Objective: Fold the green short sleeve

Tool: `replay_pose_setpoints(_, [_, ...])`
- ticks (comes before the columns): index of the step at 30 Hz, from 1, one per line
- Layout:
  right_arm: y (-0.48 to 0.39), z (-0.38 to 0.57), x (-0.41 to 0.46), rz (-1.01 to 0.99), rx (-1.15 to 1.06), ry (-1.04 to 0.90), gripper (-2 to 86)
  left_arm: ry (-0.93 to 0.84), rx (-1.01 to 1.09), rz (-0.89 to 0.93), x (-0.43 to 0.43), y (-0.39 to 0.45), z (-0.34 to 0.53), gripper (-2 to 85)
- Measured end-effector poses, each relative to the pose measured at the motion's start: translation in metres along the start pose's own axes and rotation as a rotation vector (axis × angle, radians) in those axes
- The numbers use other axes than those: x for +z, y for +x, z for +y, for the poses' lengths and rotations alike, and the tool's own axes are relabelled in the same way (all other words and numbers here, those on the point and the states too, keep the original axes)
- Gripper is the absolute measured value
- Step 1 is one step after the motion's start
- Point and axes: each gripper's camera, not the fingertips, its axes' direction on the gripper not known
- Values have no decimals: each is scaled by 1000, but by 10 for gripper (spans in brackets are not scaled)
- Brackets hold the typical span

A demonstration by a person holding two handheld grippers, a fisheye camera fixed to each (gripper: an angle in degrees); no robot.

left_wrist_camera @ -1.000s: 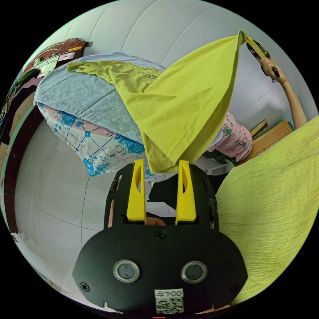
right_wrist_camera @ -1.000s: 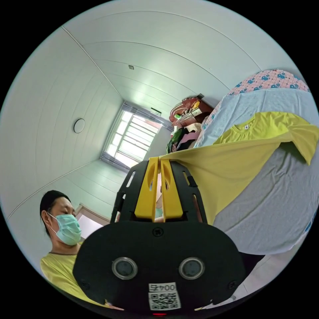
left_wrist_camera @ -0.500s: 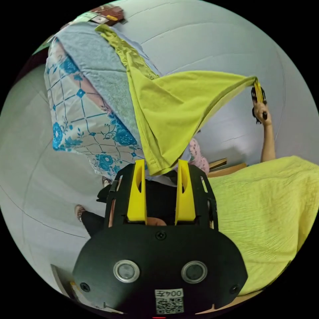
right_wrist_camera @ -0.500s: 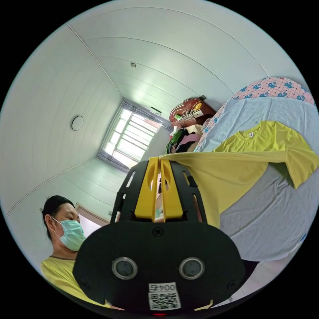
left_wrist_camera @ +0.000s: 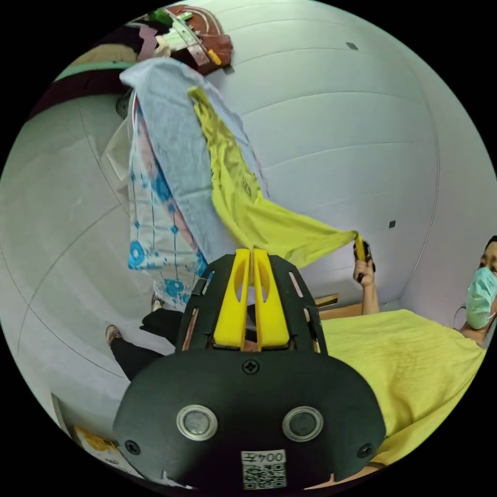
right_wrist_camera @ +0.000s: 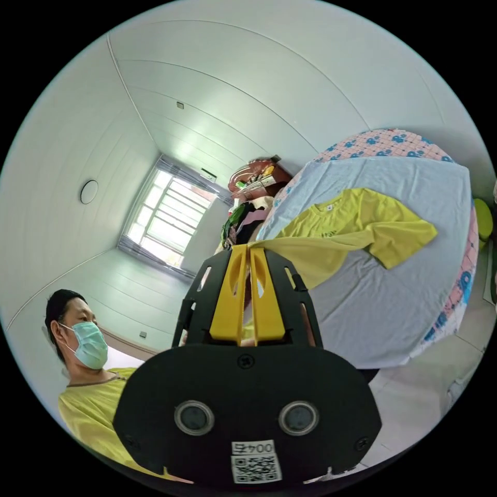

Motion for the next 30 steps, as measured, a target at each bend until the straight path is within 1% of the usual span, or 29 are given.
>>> replay_pose_setpoints(2, [17, 13, -19, 39, 33, -21, -5, -3, 48, -58, -30, 20, -19, 11])
replay_pose_setpoints(7, [56, 63, -38, 93, 121, -94, -5, -116, 138, -131, -38, 41, -38, 10])
replay_pose_setpoints(9, [74, 88, -40, 108, 164, -119, -5, -156, 133, -158, -28, 36, -38, 10])
replay_pose_setpoints(12, [110, 130, -36, 145, 256, -161, -5, -214, 134, -253, -4, 23, -31, 11])
replay_pose_setpoints(14, [142, 160, -29, 165, 334, -165, -4, -263, 169, -367, 19, 17, -22, 12])
replay_pose_setpoints(19, [201, 202, -10, 198, 455, -118, -2, -293, 194, -457, 60, 8, -15, 20])
replay_pose_setpoints(22, [231, 215, 5, 250, 519, -109, 5, -324, 165, -496, 84, 1, -17, 37])
replay_pose_setpoints(25, [247, 215, 22, 347, 540, -201, 27, -368, 166, -605, 104, 5, -20, 70])
replay_pose_setpoints(28, [243, 204, 25, 457, 486, -281, 64, -362, 190, -704, 115, 23, -26, 100])
replay_pose_setpoints(30, [231, 187, 12, 529, 428, -242, 80, -338, 229, -724, 124, 43, -31, 102])
